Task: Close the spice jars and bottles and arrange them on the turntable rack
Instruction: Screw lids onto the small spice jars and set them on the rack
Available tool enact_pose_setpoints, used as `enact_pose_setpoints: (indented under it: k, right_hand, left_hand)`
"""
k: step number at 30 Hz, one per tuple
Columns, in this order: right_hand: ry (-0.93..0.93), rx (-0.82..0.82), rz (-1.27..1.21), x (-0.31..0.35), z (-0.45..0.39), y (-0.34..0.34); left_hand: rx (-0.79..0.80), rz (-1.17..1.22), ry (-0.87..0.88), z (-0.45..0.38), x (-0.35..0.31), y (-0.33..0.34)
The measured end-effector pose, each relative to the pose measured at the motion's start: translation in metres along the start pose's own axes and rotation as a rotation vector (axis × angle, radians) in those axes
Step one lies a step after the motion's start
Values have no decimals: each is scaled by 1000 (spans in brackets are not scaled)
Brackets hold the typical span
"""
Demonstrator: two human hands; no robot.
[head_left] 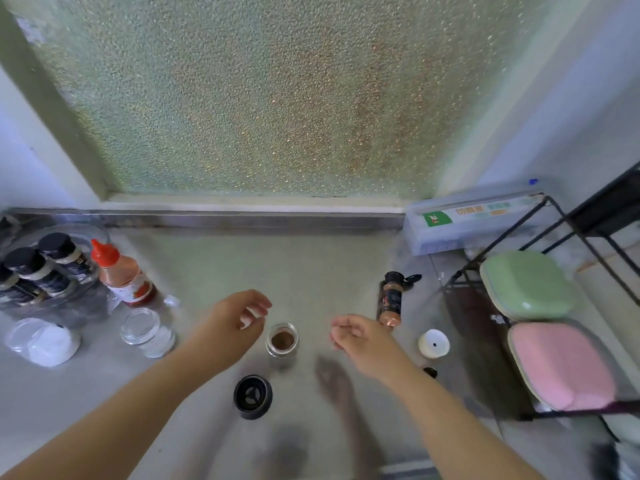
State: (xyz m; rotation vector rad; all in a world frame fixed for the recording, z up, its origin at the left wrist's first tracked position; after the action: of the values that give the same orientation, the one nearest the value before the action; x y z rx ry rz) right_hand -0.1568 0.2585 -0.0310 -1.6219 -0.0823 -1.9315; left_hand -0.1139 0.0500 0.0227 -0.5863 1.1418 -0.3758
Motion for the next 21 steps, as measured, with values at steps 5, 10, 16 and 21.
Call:
enact_pose_setpoints:
  k: [5,10,16,21]
  right_hand:
    - [43,-118,31,-11,19,-45]
    - [111,-257,351,-30,6,-108]
    - [206,-257,597,-59,-63,-120]
    - [244,-256,540,-73,-77,-109]
  left_hand:
    - [123,16,112,-20,-61,47]
    - [193,16,133,-33,-89,91]
    - [100,75,85,-44,-84,80]
    - [79,55,58,-50,-73,68]
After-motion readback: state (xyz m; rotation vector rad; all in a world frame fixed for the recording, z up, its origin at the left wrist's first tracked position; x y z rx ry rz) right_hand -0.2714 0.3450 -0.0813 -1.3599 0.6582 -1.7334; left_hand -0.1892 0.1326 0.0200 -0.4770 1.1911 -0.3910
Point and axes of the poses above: each hand's wrist, its own z-axis away from the middle knuckle, its own y-axis out of the palm, x = y × z, the point moved 6 cm from there along -z, towards the middle knuckle, and after that the axes turned 14 degrees about -y, right-handed, at the moved point
